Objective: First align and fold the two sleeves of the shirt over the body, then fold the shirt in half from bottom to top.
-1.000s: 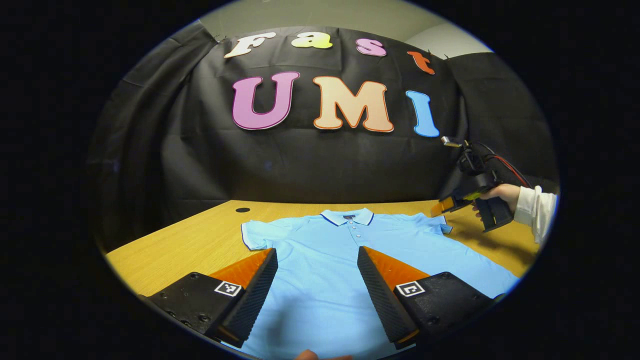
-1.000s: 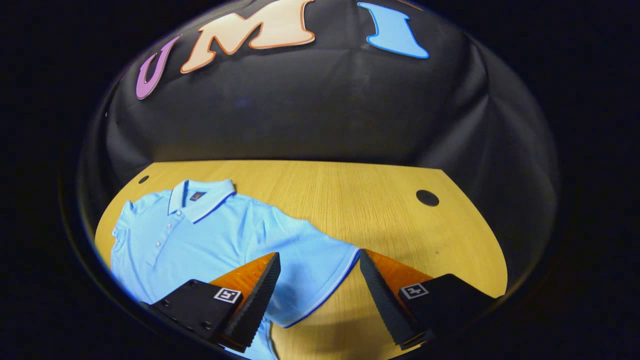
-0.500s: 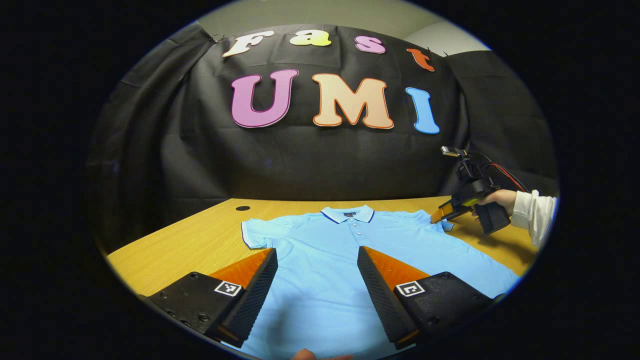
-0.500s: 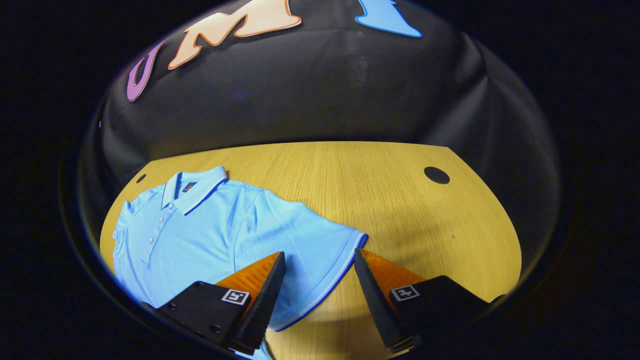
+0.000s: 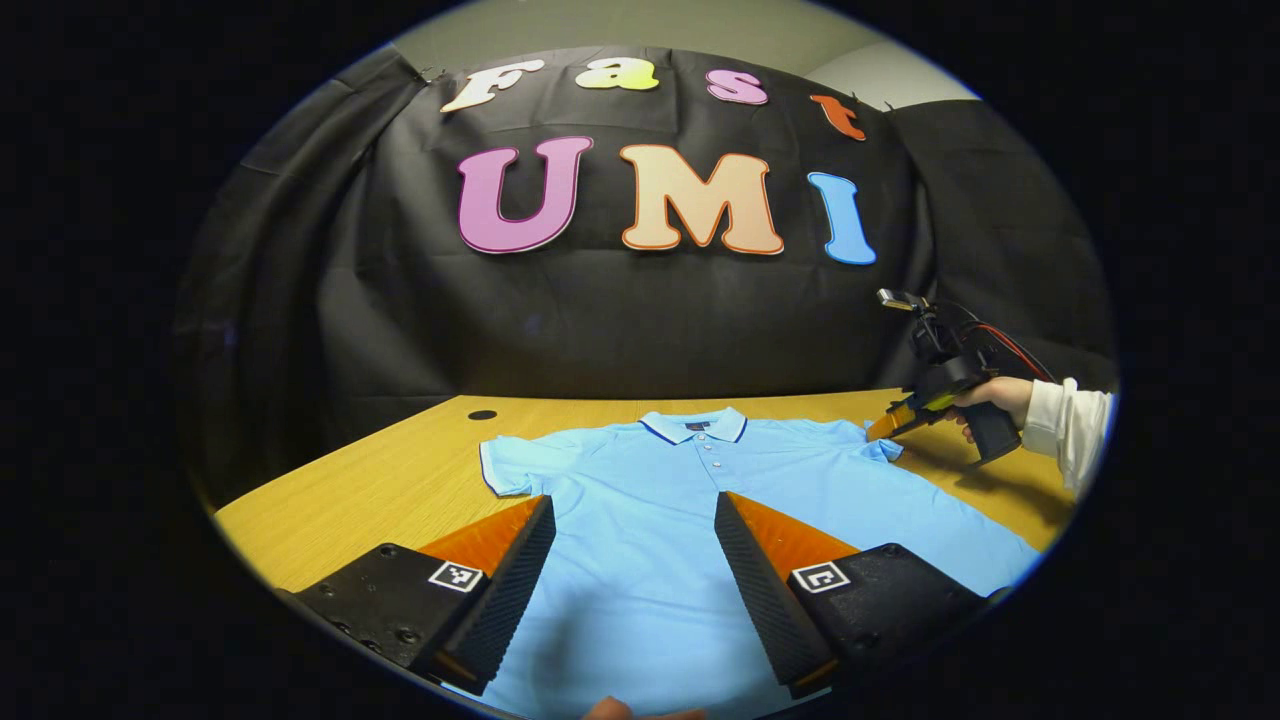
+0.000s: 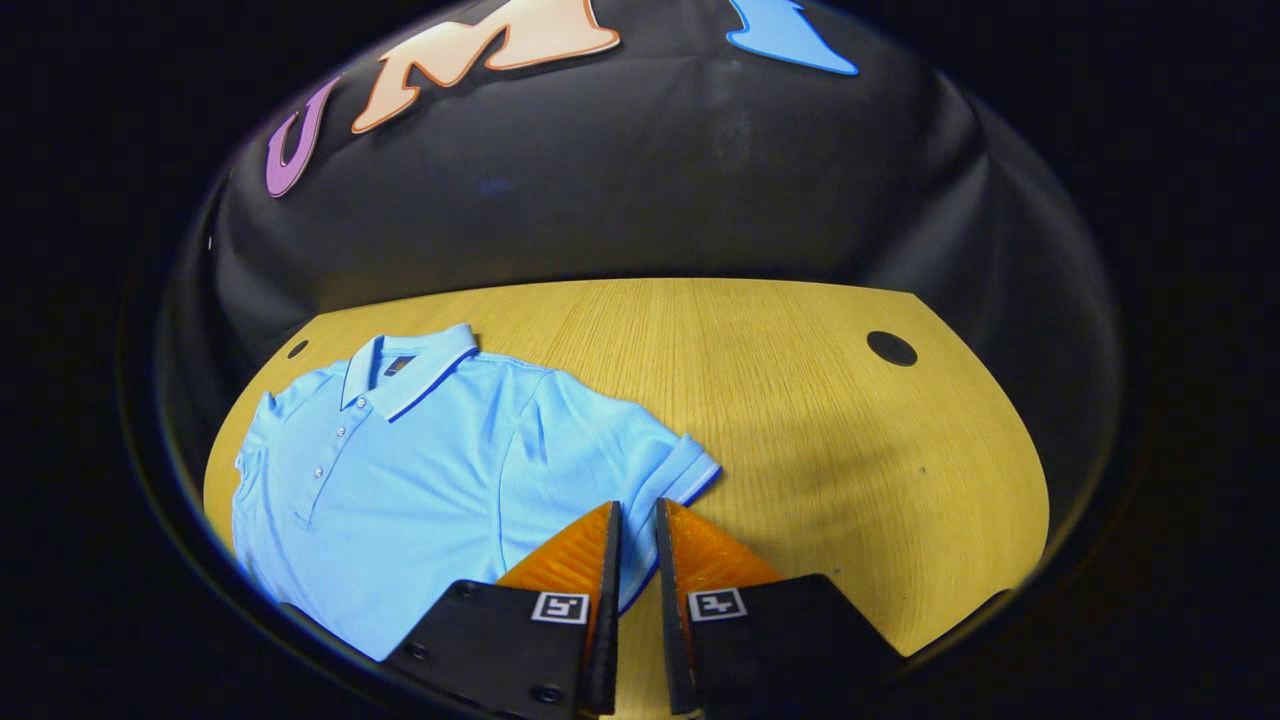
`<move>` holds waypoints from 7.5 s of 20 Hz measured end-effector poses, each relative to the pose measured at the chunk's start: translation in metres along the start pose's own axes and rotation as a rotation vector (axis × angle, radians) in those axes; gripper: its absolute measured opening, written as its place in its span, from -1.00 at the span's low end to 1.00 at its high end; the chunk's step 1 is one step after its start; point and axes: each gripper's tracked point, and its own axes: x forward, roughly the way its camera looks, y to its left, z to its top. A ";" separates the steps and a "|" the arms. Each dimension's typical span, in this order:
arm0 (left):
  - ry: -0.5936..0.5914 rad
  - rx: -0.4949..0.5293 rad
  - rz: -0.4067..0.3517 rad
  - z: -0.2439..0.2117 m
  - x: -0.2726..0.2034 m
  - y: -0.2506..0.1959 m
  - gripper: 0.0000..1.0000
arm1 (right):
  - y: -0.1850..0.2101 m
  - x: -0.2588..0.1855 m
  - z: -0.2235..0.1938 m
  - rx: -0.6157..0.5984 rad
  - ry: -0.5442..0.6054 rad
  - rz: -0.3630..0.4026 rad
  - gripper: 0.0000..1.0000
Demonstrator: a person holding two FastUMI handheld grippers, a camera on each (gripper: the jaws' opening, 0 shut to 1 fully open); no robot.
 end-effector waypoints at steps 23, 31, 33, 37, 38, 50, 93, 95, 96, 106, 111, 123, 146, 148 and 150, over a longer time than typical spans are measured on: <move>-0.046 -0.001 -0.007 0.006 -0.005 0.000 0.92 | 0.170 -0.025 0.029 0.257 -0.057 0.464 -0.83; -0.052 -0.009 0.000 0.008 -0.006 0.003 0.92 | 0.185 -0.048 0.027 0.165 -0.097 0.521 0.90; -0.049 -0.010 -0.001 0.008 -0.004 0.001 0.92 | 0.179 -0.059 0.030 0.130 -0.145 0.496 0.89; -0.040 -0.012 -0.007 0.006 -0.004 0.002 0.91 | 0.165 -0.094 0.021 0.062 -0.216 0.461 0.96; -0.031 -0.016 -0.017 0.005 -0.003 0.001 0.91 | 0.161 -0.104 0.017 0.049 -0.233 0.454 0.87; 0.093 -0.109 -0.114 0.031 0.040 0.049 0.91 | 0.083 -0.230 -0.028 0.047 -0.448 0.319 0.96; 0.554 -0.037 -0.082 -0.061 0.199 0.152 -0.64 | 0.003 -0.273 -0.081 0.142 -0.429 0.058 0.96; 0.552 -0.032 -0.081 -0.060 0.200 0.151 -0.80 | 0.003 -0.271 -0.083 0.145 -0.427 0.058 0.96; 0.556 -0.016 -0.069 -0.060 0.200 0.155 -0.83 | 0.003 -0.271 -0.084 0.144 -0.426 0.058 0.96; 0.402 0.150 -0.138 0.035 0.193 0.094 -1.00 | 0.006 -0.269 -0.091 0.156 -0.415 0.089 0.96; 0.371 0.273 -0.250 0.034 0.198 0.017 -0.94 | 0.007 -0.269 -0.096 0.164 -0.414 0.100 0.96; 0.377 0.212 -0.345 0.026 0.155 -0.035 0.93 | 0.022 -0.276 -0.106 0.133 -0.403 0.135 0.96; 0.410 0.063 -0.141 -0.053 -0.161 0.041 0.92 | 0.080 -0.328 -0.243 -0.152 -0.202 0.332 0.96; 0.405 0.041 -0.138 -0.061 -0.176 0.037 0.93 | 0.076 -0.325 -0.248 -0.183 -0.197 0.310 0.96; 0.420 0.018 -0.141 -0.073 -0.184 0.034 0.92 | 0.075 -0.323 -0.257 -0.212 -0.172 0.300 0.96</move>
